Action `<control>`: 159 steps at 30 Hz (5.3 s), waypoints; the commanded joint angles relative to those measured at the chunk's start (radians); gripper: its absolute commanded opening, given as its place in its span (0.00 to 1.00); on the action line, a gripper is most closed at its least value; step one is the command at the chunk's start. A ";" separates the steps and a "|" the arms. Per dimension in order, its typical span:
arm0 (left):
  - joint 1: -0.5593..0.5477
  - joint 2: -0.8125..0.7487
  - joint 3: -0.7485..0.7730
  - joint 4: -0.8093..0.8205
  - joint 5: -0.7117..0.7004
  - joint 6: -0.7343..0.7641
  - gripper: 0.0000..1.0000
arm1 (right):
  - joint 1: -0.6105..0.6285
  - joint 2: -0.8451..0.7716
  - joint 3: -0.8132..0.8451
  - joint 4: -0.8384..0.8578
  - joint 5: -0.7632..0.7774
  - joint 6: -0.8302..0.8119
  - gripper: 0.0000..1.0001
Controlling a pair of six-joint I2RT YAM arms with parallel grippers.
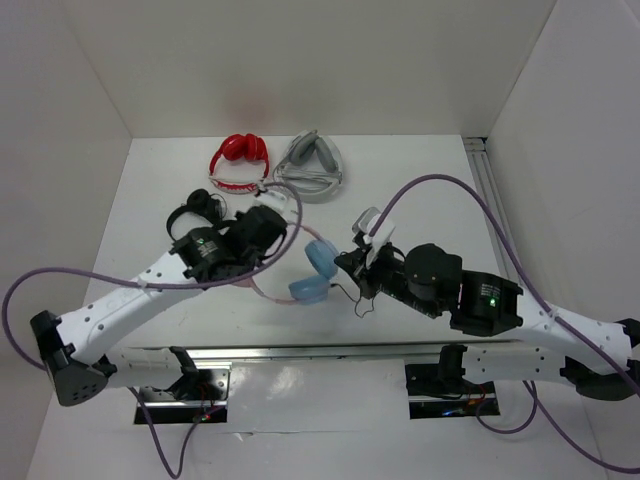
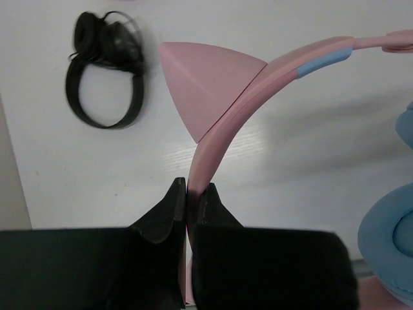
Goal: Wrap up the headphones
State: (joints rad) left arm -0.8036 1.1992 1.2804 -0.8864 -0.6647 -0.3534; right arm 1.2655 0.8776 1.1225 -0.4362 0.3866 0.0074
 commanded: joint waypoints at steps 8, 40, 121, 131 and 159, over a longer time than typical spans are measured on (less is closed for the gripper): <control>-0.302 0.100 -0.006 0.095 0.036 0.126 0.00 | 0.008 0.047 0.108 -0.188 -0.040 -0.093 0.00; -0.431 -0.021 0.043 0.015 0.316 0.142 0.00 | 0.028 0.044 0.155 -0.151 0.287 -0.184 0.02; 0.426 0.026 0.862 -0.364 0.146 -0.243 0.00 | 0.085 0.243 -0.252 0.296 0.432 0.073 0.00; 0.426 -0.029 0.810 -0.327 0.480 -0.245 0.00 | -0.126 0.181 -0.329 0.540 0.092 0.000 0.02; 0.454 -0.056 0.816 -0.223 0.381 -0.519 0.00 | 0.137 0.419 -0.360 0.715 0.144 -0.032 0.18</control>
State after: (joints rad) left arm -0.3626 1.1660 1.9987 -1.2064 -0.2825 -0.8150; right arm 1.3983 1.2785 0.7837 0.1665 0.4847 -0.0227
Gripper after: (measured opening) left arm 0.108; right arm 0.162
